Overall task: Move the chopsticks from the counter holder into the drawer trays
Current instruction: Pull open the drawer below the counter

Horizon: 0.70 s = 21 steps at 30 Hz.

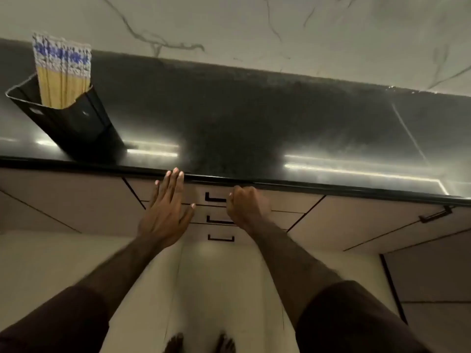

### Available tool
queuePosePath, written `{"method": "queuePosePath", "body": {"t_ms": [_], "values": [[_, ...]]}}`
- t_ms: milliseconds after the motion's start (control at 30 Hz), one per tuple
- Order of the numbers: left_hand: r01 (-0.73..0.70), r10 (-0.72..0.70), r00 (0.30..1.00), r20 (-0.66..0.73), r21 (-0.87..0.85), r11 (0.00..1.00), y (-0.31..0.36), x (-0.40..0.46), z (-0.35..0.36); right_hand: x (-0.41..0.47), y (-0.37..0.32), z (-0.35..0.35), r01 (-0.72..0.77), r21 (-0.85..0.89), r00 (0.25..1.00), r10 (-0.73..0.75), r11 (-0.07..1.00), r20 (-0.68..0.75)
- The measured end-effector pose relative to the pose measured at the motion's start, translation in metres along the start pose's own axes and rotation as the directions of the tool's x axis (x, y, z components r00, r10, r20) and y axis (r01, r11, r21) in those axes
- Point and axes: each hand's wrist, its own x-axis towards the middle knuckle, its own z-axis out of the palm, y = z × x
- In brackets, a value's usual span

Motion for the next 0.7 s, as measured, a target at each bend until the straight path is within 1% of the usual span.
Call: {"method": "queuePosePath", "body": {"t_ms": [67,133,267,300,400,467,567,700], "values": [[0.027,-0.027,0.999,0.035,0.007,1.0,-0.009,-0.005,0.018,0.005,0.005,0.018,-0.043,-0.005,0.985,0.043,0.999,0.165],[0.061,-0.063,0.995,0.076,0.034,0.998,-0.019,-0.013,0.044,0.009,0.009,0.035,-0.066,-0.016,0.959,0.068,0.998,0.274],[0.107,-0.111,0.99,0.082,0.042,0.993,-0.039,-0.011,0.075,0.025,0.009,0.072,-0.032,-0.045,0.955,0.044,0.998,0.294],[0.122,-0.125,0.989,0.083,0.043,0.992,-0.043,-0.01,0.081,0.03,0.009,0.083,-0.043,-0.046,0.952,0.055,0.998,0.302],[0.143,-0.145,0.986,0.076,0.038,0.989,-0.05,-0.008,0.093,0.042,0.011,0.107,-0.102,-0.006,0.938,0.099,0.995,0.333],[0.145,-0.146,0.987,0.073,0.025,0.989,-0.054,-0.006,0.096,0.05,0.013,0.12,-0.176,0.054,0.92,0.145,0.983,0.364],[0.128,-0.128,0.991,0.044,-0.002,0.992,-0.055,-0.004,0.1,0.058,0.016,0.132,-0.238,0.083,0.914,0.194,0.968,0.355],[0.108,-0.107,0.994,0.031,-0.021,0.994,-0.052,-0.01,0.101,0.057,0.017,0.138,-0.195,0.024,0.933,0.178,0.98,0.311]]}}
